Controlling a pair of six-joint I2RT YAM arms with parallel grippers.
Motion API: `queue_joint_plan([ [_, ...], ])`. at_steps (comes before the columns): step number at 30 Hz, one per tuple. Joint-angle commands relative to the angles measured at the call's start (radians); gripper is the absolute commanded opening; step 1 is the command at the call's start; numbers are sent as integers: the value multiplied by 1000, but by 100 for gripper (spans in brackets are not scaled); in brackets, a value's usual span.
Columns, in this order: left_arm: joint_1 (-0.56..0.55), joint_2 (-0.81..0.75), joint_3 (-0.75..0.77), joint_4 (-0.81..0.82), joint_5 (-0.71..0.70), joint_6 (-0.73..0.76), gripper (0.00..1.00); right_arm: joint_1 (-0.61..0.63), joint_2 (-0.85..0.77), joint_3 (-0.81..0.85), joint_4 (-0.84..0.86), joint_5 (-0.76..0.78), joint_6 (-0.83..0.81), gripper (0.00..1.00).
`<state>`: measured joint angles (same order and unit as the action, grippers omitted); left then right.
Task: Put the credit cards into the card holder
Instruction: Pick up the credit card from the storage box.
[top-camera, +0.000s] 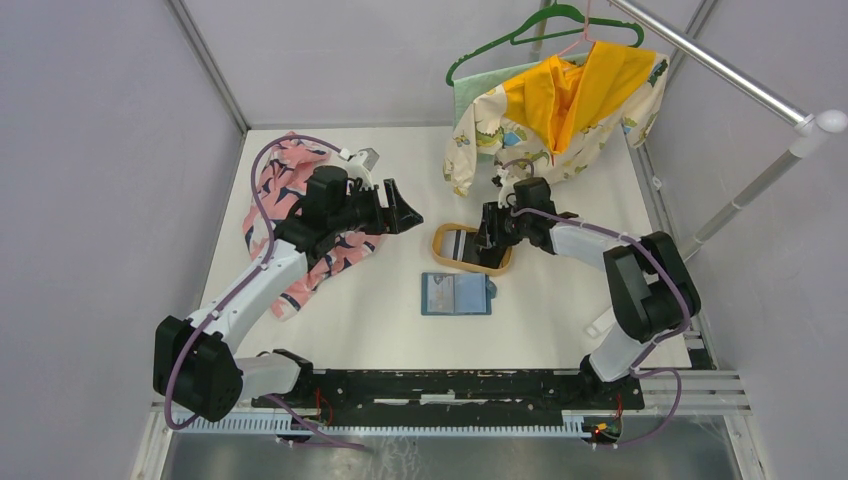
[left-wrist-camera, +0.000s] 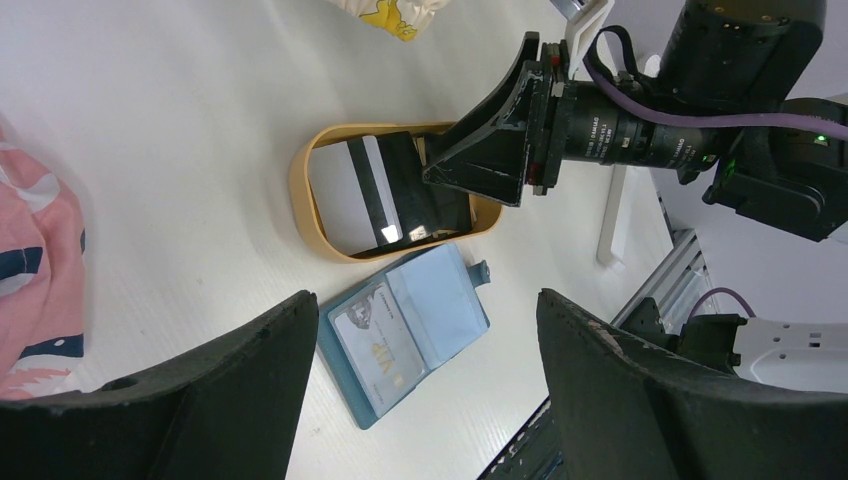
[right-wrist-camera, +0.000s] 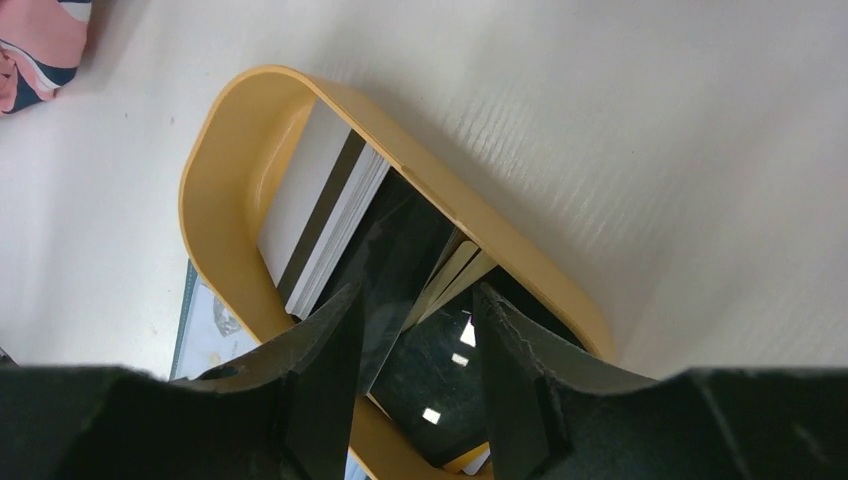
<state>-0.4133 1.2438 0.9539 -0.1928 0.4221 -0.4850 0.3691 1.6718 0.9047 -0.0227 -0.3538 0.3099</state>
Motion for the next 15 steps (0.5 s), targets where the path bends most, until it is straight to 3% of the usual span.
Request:
queue_joint_plan([
  [1, 5, -8, 0, 15, 24, 23, 85, 1, 26, -3, 15, -18, 28, 49],
  [15, 5, -6, 0, 16, 26, 22, 85, 0, 68, -20, 96, -160, 140, 47],
])
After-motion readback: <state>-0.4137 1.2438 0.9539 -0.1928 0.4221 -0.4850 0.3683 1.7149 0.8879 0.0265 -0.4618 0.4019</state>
